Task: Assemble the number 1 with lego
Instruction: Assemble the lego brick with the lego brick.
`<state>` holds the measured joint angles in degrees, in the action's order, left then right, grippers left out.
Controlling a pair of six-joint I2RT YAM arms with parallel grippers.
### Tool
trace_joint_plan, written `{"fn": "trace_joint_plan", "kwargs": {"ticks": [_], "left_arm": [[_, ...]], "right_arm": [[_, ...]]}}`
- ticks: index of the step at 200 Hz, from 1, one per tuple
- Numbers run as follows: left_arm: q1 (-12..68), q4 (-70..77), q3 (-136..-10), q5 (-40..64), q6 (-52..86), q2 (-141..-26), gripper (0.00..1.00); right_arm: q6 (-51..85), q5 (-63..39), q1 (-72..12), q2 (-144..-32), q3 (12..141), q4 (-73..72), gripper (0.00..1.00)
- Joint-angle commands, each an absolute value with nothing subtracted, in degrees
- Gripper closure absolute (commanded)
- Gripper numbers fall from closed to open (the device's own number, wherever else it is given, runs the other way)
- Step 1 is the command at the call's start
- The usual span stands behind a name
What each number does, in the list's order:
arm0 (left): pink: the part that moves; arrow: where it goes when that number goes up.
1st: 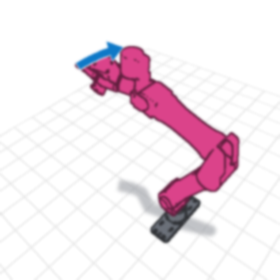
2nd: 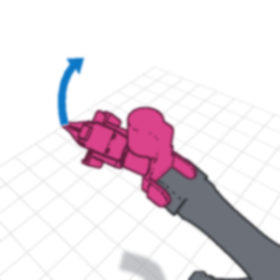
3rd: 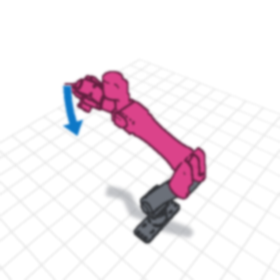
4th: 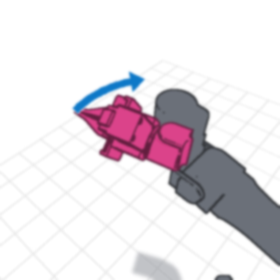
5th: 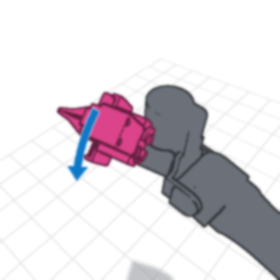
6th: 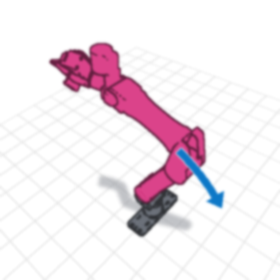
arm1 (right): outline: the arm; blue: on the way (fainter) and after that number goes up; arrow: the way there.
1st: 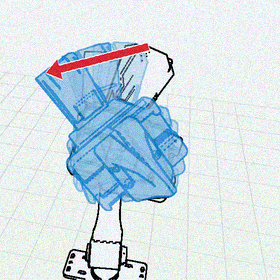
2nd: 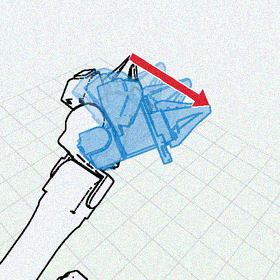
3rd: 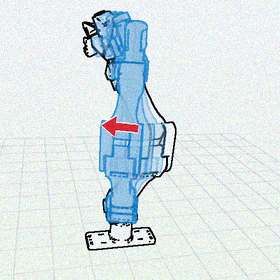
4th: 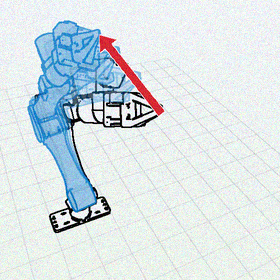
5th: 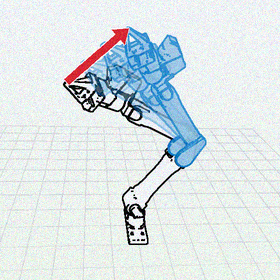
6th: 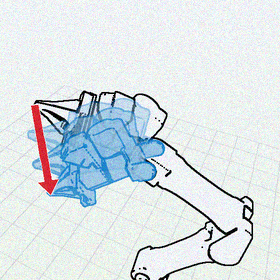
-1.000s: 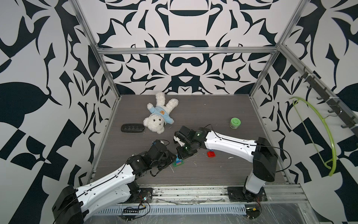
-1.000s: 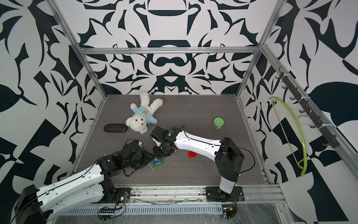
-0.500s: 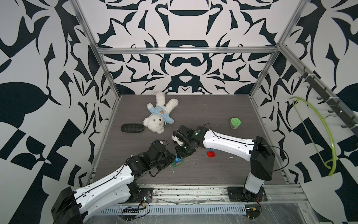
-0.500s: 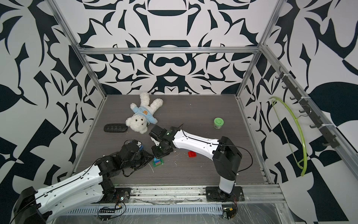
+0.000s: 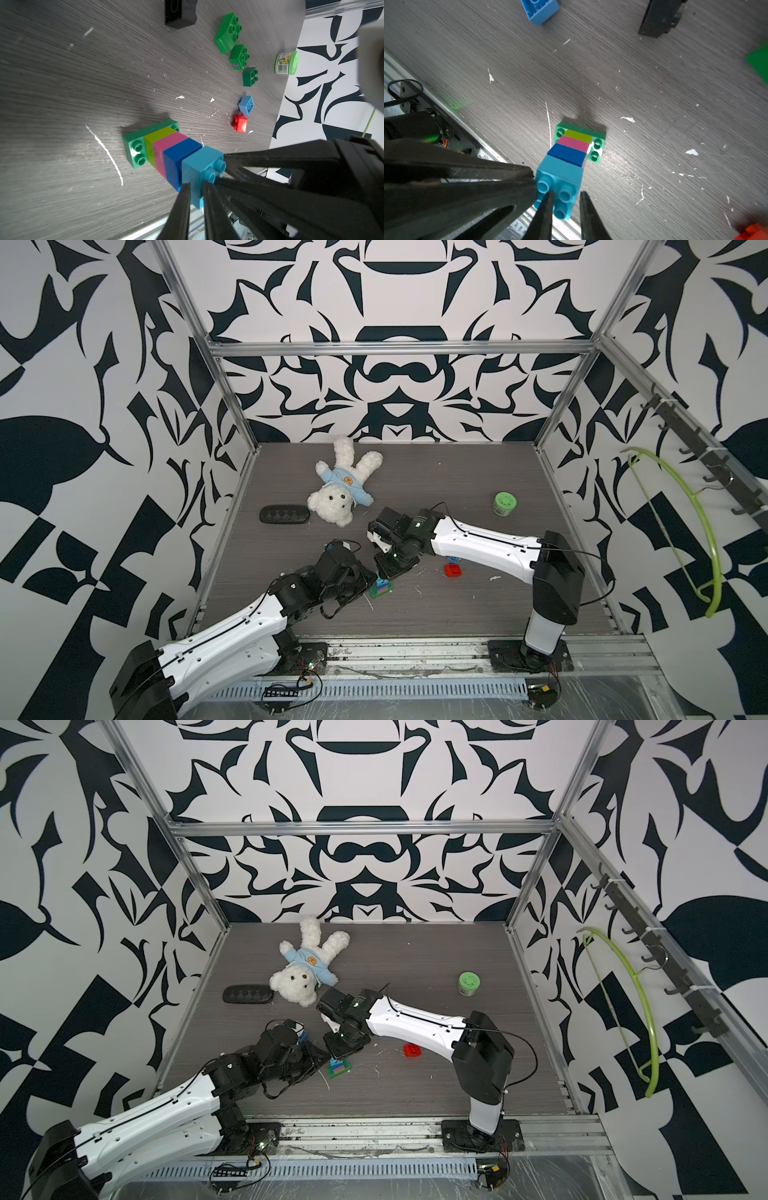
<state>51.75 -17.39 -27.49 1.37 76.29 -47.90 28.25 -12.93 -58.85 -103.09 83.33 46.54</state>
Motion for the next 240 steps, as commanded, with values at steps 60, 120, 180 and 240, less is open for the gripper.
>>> {"fn": "trace_joint_plan", "kwargs": {"ticks": [60,120,180,240], "left_arm": [[51.86,-18.0,-25.77,3.17,75.14,-46.14,0.83],[51.86,-19.32,-25.58,3.06,75.76,-47.46,0.82],[51.86,-21.01,-24.47,2.98,76.75,-48.51,0.82],[51.86,-22.24,-23.56,2.56,76.81,-48.93,0.82]], "right_arm": [[27.19,-10.85,-59.15,-104.68,84.92,46.28,0.73],[26.55,-8.92,-59.54,-106.47,84.89,47.76,0.74],[25.84,-6.98,-60.74,-108.65,84.58,49.45,0.74],[27.68,-6.41,-61.43,-106.79,79.09,47.83,0.75]]}}
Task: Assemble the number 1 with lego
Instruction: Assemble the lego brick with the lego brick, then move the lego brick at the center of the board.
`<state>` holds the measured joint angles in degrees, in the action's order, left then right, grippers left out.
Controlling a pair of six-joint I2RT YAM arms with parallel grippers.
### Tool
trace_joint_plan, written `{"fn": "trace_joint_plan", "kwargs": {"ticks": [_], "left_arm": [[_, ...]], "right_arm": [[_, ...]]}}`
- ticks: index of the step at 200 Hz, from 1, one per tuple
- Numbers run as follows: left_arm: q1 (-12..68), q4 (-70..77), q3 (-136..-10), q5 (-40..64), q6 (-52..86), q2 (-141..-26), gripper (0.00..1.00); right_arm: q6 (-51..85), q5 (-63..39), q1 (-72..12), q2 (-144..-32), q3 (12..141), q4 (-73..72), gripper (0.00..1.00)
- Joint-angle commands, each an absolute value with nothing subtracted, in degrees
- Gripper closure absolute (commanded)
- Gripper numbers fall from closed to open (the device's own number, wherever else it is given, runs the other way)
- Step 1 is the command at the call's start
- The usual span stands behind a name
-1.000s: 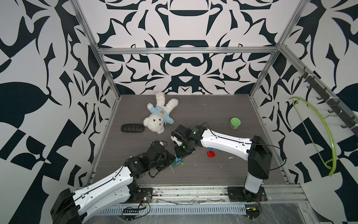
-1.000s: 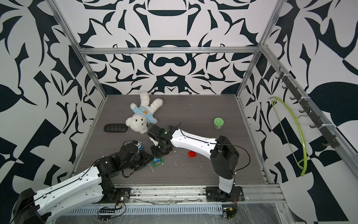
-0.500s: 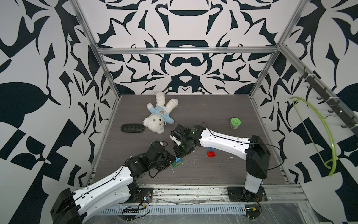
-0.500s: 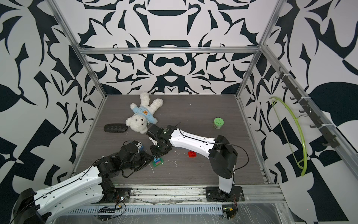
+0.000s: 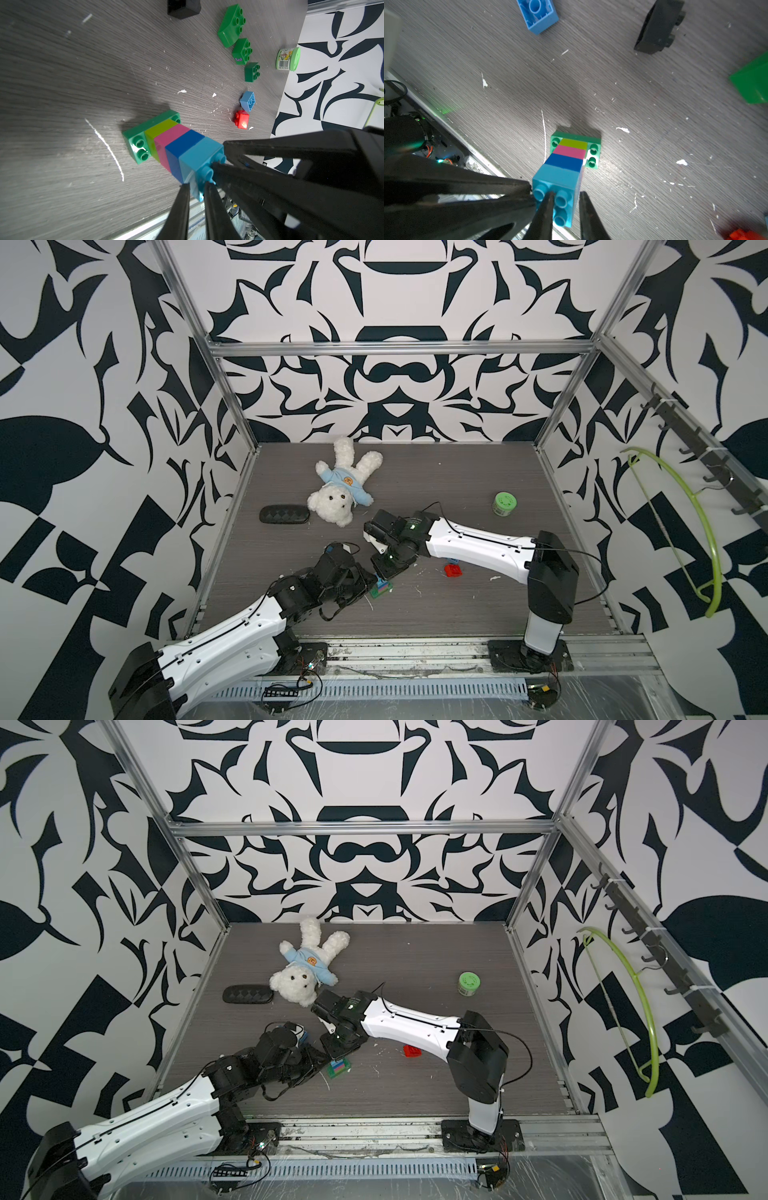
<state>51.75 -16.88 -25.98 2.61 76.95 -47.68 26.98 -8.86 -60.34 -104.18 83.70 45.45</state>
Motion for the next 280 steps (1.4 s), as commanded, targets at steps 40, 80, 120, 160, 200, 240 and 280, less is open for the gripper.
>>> {"fn": "trace_joint_plan", "kwargs": {"ticks": [40,80,120,160,200,240,280], "left_arm": [[51.86,-21.75,-22.85,2.71,76.93,-49.47,0.82],[51.86,-21.89,-23.84,1.73,75.54,-48.29,0.71],[51.86,-23.88,-27.25,-1.4,71.87,-43.6,0.49],[51.81,-26.46,-29.32,-5.68,70.29,-37.32,0.42],[51.69,-30.34,-29.21,-11.93,74.35,-33.39,0.4],[51.42,-32.48,-27.43,-17.82,79.25,-31.09,0.39],[51.26,-33.05,-27.13,-18.74,80.58,-30.97,0.39]], "right_arm": [[28.56,-7.17,-61.41,-107.49,77.14,46.0,0.76],[28.61,-7.25,-61.39,-105.38,79.95,44.41,0.75],[27.82,-6.35,-61.35,-100.36,83.81,40.31,0.64],[27.39,-3.48,-61.19,-95.81,83.08,38.58,0.49],[22.23,-3.86,-61.23,-92.57,77.67,37.68,0.41],[17.02,-4.36,-62.71,-96.27,80.14,42.65,0.25],[16.07,-3.19,-65.02,-102.56,84.59,46.01,0.24]]}}
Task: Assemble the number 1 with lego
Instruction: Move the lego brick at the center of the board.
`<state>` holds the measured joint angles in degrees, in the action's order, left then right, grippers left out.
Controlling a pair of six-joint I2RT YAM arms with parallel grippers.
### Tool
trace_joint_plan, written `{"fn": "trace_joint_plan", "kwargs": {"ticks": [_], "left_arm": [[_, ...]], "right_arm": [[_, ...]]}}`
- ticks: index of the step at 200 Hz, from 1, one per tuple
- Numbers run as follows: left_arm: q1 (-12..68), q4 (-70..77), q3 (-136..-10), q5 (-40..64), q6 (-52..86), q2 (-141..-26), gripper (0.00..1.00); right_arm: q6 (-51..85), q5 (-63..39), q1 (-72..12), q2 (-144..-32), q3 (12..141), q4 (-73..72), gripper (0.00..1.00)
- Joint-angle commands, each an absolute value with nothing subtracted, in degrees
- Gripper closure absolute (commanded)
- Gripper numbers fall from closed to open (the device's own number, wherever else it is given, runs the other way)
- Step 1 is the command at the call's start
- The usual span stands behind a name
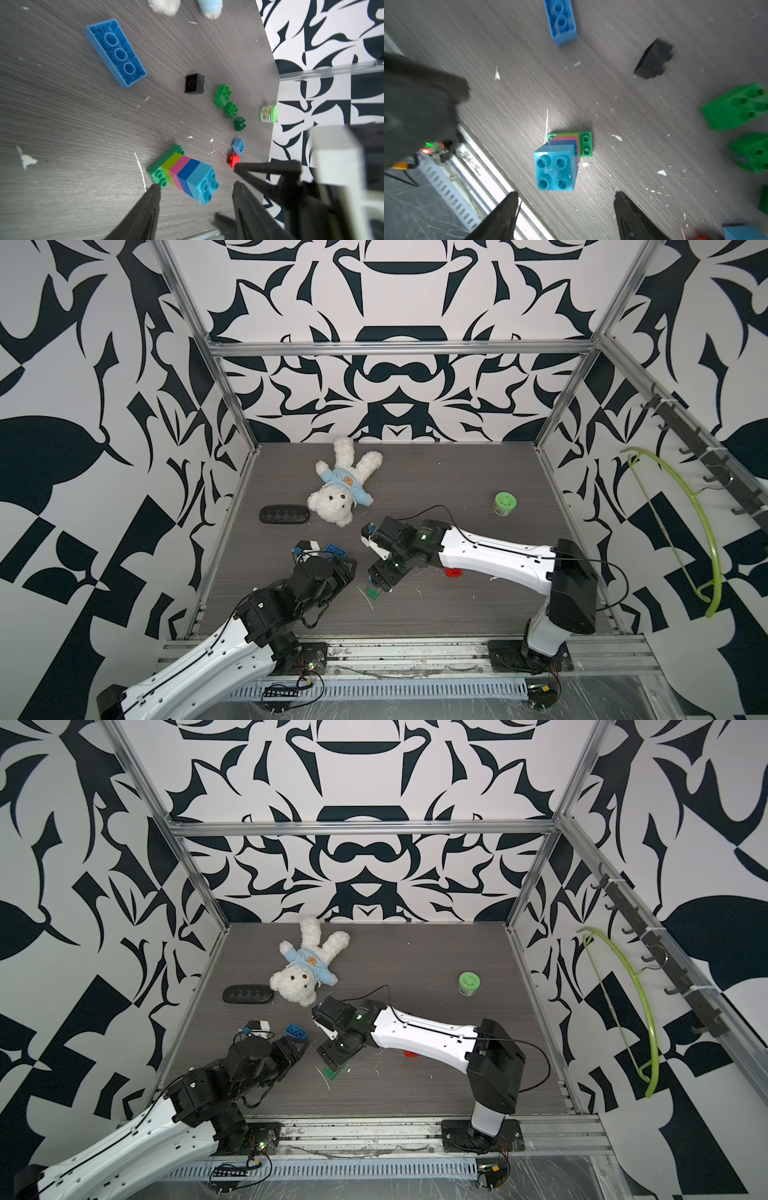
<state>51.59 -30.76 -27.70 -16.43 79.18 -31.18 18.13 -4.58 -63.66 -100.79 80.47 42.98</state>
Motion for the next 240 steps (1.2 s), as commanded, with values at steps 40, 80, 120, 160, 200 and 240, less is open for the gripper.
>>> {"fn": "trace_joint_plan", "kwargs": {"ticks": [40,80,120,160,200,240], "left_arm": [[51.24,-34.14,-27.51,-19.13,80.57,-30.95,0.39],[51.2,-34.38,-27.6,-19.25,80.58,-31.05,0.39],[51.13,-35.26,-27.85,-19.6,80.65,-31.07,0.39],[51.06,-35.63,-27.82,-19.68,80.76,-31.1,0.39],[51.04,-35.63,-27.78,-19.61,81.03,-31.61,0.39],[51.06,-34.81,-27.51,-19.09,81.26,-32.46,0.39]], "right_arm": [[18.82,-0.95,-65.91,-107.86,88.09,47.77,0.38],[22.15,2.05,-66.61,-110.29,89.72,48.87,0.56],[26.35,5.18,-66.59,-110.14,89.43,49.39,0.69],[33.65,12.74,-64.66,-107.87,88.39,52.18,0.77],[39.88,14.3,-60.05,-104.52,84.12,52.91,0.78],[44.08,12.7,-56.35,-105.36,82.32,54.18,0.83]]}}
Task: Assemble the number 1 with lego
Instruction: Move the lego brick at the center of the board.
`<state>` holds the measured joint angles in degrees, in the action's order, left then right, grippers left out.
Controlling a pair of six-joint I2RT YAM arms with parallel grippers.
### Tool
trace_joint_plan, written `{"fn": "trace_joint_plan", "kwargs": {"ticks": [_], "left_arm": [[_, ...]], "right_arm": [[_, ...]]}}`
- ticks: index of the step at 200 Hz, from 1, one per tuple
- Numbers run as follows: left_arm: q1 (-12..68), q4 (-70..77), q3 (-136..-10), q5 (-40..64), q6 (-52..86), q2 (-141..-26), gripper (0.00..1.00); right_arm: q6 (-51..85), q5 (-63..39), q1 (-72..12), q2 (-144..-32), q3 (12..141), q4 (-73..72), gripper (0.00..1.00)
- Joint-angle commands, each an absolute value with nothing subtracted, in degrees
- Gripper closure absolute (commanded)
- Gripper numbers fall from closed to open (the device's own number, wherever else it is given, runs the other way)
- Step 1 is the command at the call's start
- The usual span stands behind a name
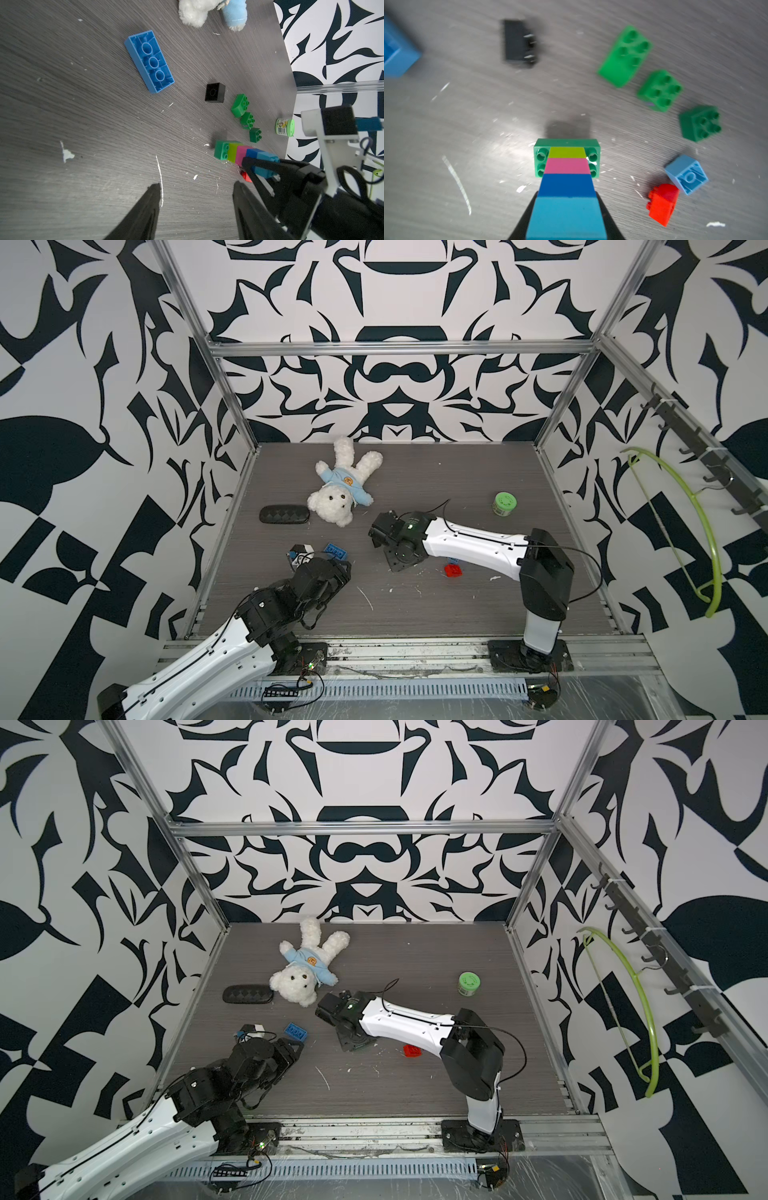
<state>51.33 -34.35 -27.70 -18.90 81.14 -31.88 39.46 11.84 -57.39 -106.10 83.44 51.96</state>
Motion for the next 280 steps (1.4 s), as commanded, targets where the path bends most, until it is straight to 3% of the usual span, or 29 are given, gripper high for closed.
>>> {"fn": "trace_joint_plan", "kwargs": {"ticks": [1,35,131,175,199,242,280], "left_arm": [[51.06,-34.76,-27.51,-19.08,81.28,-32.49,0.39],[51.06,-34.07,-27.51,-18.56,81.29,-33.48,0.39],[50.95,-33.33,-27.64,-18.3,80.61,-34.03,0.38],[50.86,-29.02,-28.27,-15.93,76.61,-36.01,0.39],[50.74,-23.58,-29.55,-11.86,72.21,-40.14,0.39],[50.73,-15.49,-33.23,-3.41,67.12,-50.01,0.39],[50.67,-10.82,-33.99,0.26,66.36,-55.3,0.4]], "right_arm": [[44.15,12.64,-56.3,-105.37,82.25,54.16,0.83],[44.56,11.71,-55.64,-106.67,82.27,54.04,0.73],[41.15,11.23,-54.97,-102.47,81.56,52.2,0.3],[37.29,8.18,-53.39,-91.97,76.71,49.01,0.33],[35.0,4.17,-50.05,-88.24,74.5,48.11,0.46],[32.97,-1.99,-47.27,-89.96,74.68,47.02,0.6],[32.52,-3.32,-46.58,-91.91,74.88,46.38,0.63]]}}
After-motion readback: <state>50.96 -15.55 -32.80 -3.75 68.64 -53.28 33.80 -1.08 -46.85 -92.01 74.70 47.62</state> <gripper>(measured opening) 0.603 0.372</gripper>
